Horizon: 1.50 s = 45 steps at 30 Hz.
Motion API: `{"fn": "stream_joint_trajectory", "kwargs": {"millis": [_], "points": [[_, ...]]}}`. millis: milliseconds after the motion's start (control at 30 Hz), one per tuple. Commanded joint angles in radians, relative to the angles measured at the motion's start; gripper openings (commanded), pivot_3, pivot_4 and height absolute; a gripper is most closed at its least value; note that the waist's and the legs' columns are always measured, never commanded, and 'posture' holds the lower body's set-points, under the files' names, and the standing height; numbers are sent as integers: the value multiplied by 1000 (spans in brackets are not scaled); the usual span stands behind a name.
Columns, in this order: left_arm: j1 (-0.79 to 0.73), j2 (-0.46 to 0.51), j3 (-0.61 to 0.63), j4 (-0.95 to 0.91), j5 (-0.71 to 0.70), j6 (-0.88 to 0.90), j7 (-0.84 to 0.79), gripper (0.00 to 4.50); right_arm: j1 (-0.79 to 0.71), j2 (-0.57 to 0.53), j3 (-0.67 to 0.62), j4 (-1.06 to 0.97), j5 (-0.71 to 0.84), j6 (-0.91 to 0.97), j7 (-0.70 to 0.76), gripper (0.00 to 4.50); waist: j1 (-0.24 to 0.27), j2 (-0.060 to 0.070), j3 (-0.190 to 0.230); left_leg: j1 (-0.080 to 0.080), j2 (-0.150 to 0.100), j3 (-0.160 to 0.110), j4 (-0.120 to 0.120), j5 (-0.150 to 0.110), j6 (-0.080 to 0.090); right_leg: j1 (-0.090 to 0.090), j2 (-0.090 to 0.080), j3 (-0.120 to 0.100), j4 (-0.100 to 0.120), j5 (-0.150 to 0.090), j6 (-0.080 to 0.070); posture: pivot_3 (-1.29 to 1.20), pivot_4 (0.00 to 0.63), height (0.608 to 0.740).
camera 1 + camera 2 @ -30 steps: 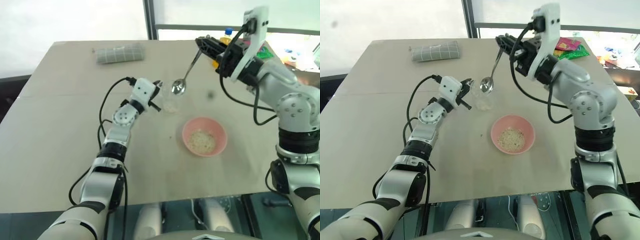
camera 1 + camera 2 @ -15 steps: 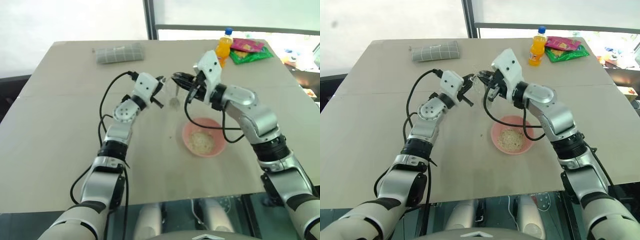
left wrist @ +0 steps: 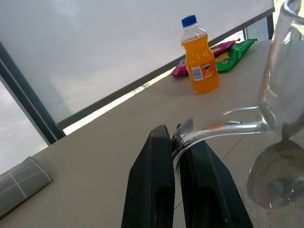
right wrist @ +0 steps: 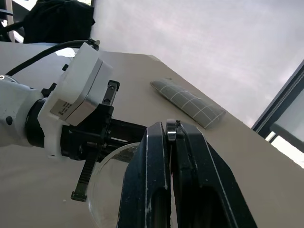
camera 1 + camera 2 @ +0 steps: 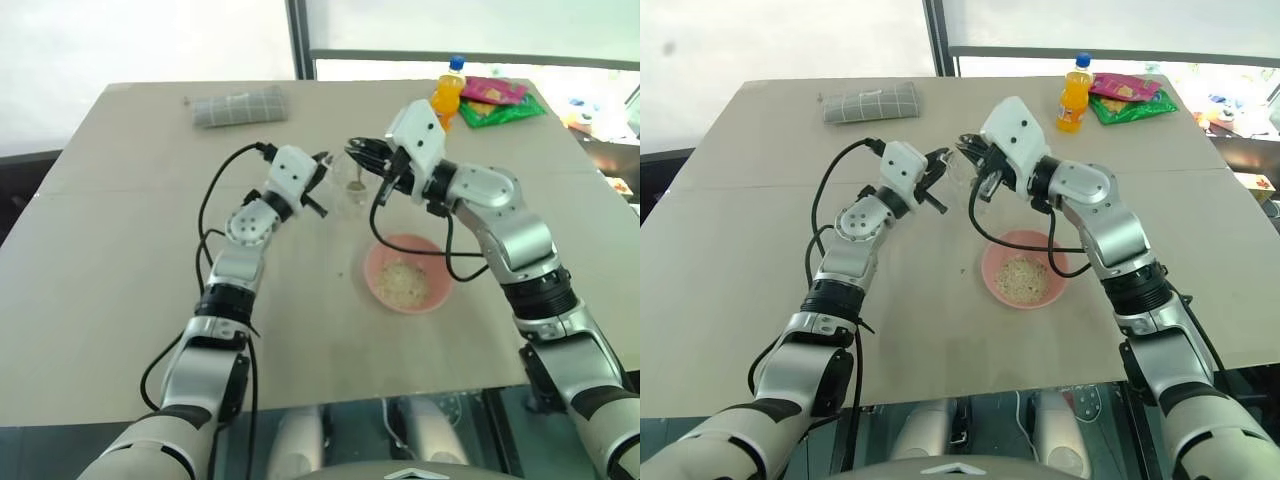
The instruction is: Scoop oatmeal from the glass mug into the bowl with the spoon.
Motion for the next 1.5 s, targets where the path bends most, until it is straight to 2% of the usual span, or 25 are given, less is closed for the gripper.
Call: {"fn": "stream_joint_trajectory", "kwargs": {"millis": [33, 100, 233, 400, 500, 633, 833, 1133, 1500], "points": [[-14, -2, 4, -59, -18, -15, 7, 31, 18, 7, -18, -12, -15, 1, 6, 0, 0, 0, 0, 0, 0, 0, 0, 0, 0, 0, 0, 0, 0, 0, 0, 0, 150, 740], [-16, -2, 5, -53, -16, -18, 8, 31, 36, 27, -28, -24, 14, 62, 3, 0, 0, 0, 0, 0, 0, 0, 0, 0, 0, 0, 0, 0, 0, 0, 0, 0, 150, 740], [-15, 0, 10, -48, -13, -22, 10, 31, 58, 90, -97, -76, 151, 307, -33, 0, 1, 0, 0, 0, 0, 0, 0, 0, 0, 0, 0, 0, 1, 0, 0, 0, 150, 740], [-14, -5, 12, -52, -14, -21, 16, 31, 68, 90, -101, -103, 165, 418, -40, 0, 2, 0, 0, 0, 0, 0, 1, 0, 0, 0, 0, 0, 2, 0, 0, 0, 150, 740], [-16, -9, 13, -56, -17, -19, 20, 31, 77, 119, -131, -103, 190, 519, -96, 0, 0, 0, 0, 0, 0, 0, 1, 0, 0, 0, 0, 0, 3, 0, 0, 0, 150, 740], [-14, -16, 15, -69, -21, -12, 21, 31, 75, 234, -262, -88, 257, 679, -252, 0, 0, 0, 0, 1, 0, -1, 1, 0, -1, -1, 0, 0, 5, 0, 0, 0, 150, 740], [-8, -20, 13, -71, -21, -11, 17, 31, 10, 363, -491, -51, 394, 804, -405, 0, -1, 0, 0, 1, 0, -1, 1, 1, -1, -1, 0, 0, 7, 0, 0, 0, 150, 740], [9, -22, 30, -46, -33, 9, 26, 31, -92, 355, -723, -25, 591, 923, -495, 0, -2, 0, 0, 1, 0, -1, 1, 1, -1, -1, 0, 0, 8, 0, 0, 0, 150, 740], [91, -28, 85, -85, -101, 105, 68, 31, -132, 342, -972, 38, 862, 1022, -721, 0, -3, 0, 0, 1, 0, -2, 1, 0, 0, -2, 0, 0, 9, 0, 0, 0, 150, 740]]}}
